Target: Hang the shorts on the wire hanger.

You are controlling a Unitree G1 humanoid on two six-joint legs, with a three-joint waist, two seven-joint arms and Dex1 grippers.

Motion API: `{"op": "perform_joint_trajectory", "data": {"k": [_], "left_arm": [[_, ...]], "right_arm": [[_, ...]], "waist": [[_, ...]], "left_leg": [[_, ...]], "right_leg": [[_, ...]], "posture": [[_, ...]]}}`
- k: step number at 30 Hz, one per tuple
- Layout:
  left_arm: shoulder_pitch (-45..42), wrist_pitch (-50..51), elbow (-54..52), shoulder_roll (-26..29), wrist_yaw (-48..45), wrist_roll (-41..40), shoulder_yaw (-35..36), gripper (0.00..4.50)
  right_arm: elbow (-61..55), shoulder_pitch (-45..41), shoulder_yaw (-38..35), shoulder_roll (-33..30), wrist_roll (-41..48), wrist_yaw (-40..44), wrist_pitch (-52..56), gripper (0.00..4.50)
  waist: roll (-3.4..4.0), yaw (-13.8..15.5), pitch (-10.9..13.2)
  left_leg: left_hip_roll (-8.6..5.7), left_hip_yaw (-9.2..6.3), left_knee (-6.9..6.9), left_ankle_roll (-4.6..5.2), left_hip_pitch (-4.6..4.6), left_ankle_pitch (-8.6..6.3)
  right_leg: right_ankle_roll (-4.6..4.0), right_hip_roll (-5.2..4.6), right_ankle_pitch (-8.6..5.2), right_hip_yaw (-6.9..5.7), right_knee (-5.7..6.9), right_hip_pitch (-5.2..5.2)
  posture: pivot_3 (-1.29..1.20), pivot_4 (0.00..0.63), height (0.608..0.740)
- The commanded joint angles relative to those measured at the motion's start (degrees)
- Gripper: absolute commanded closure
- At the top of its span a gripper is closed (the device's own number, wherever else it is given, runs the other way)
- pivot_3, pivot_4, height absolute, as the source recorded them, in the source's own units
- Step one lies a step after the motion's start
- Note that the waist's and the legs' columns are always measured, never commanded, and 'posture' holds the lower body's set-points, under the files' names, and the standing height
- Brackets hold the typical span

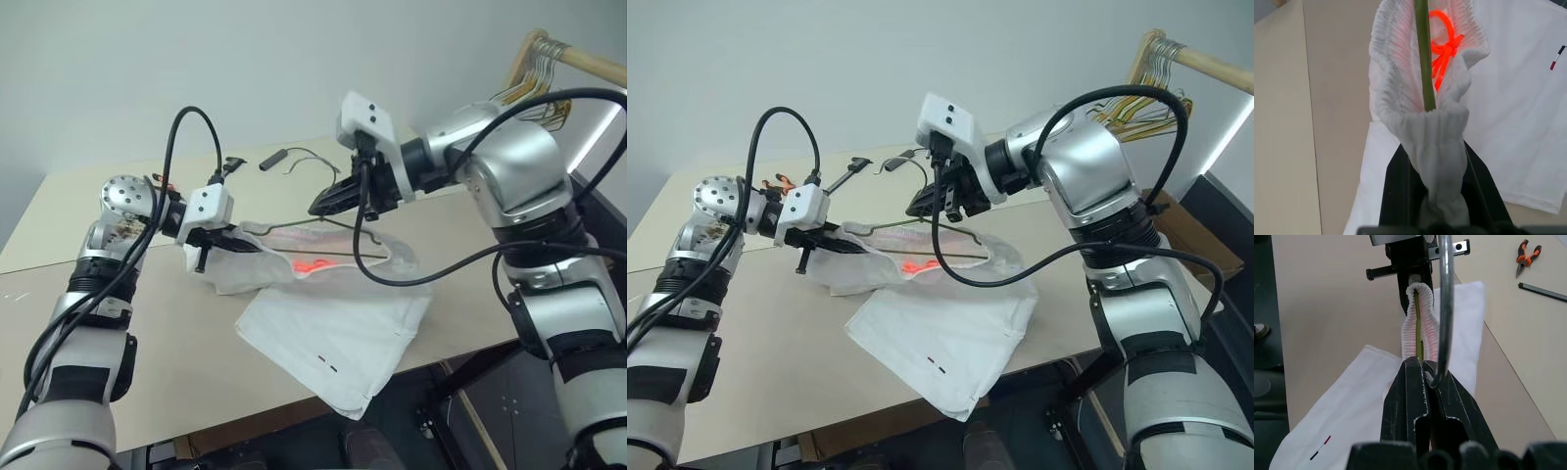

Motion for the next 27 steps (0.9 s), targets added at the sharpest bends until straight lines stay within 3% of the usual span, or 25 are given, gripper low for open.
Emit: {"op": "perform_joint_trajectory", "data": {"k": [1,5,10,19,27], "left_arm": [[-1.86,-1.98,-1.78,-0.43,-0.67,-0.28,0.26,4.49],[-1.27,-0.78,-2.29,-0.57,-0.43,-1.06,1.06,4.49],[0.21,1.79,-3.69,-0.36,0.05,-2.95,2.66,4.5],[2.82,5.73,-6.81,0.23,1.06,-4.84,4.67,4.5],[3.05,7.69,-7.05,0.26,1.99,-5.6,5.58,4.5]], "right_arm": [[0.34,-1.48,-0.97,0.2,-0.4,-0.69,-2.12,4.5],[1.02,0.72,-2.56,1.38,-1.89,-4.45,-6.84,4.5],[-0.54,2.86,-3.17,0.36,-1.44,-4.82,-7.12,3.08],[-2.77,6.87,-5.93,-3.7,-0.78,-7.76,-4.39,0.03],[-13.13,17.85,-16.26,-14.5,5.3,-5.34,-4.49,0.03]], "waist": [[0.0,0.03,0.0],[0.0,0.0,0.0],[0.0,0.01,0.0],[0.0,-0.05,0.0],[0.0,0.03,0.0]], "left_leg": [[0.0,-0.01,0.0,0.0,0.0,0.0],[0.0,-0.05,0.0,0.0,-0.01,0.0],[-0.01,-0.06,0.0,0.0,-0.01,0.0],[-0.01,-0.09,0.0,0.0,0.0,0.0],[-0.02,-0.05,0.0,0.0,-0.08,0.0]], "right_leg": [[0.0,0.0,0.0,0.0,-0.01,0.0],[0.0,-0.02,0.0,0.0,0.0,-0.01],[0.0,-0.03,0.0,0.0,0.01,-0.01],[0.0,-0.05,0.0,0.01,0.02,-0.01],[0.02,-0.09,-0.01,-0.03,-0.11,-0.01]], "posture": [[-0.11,0.0,0.74],[-0.12,0.0,0.74],[-0.13,0.0,0.74],[-0.15,0.0,0.74],[-0.16,0.0,0.74]]}}
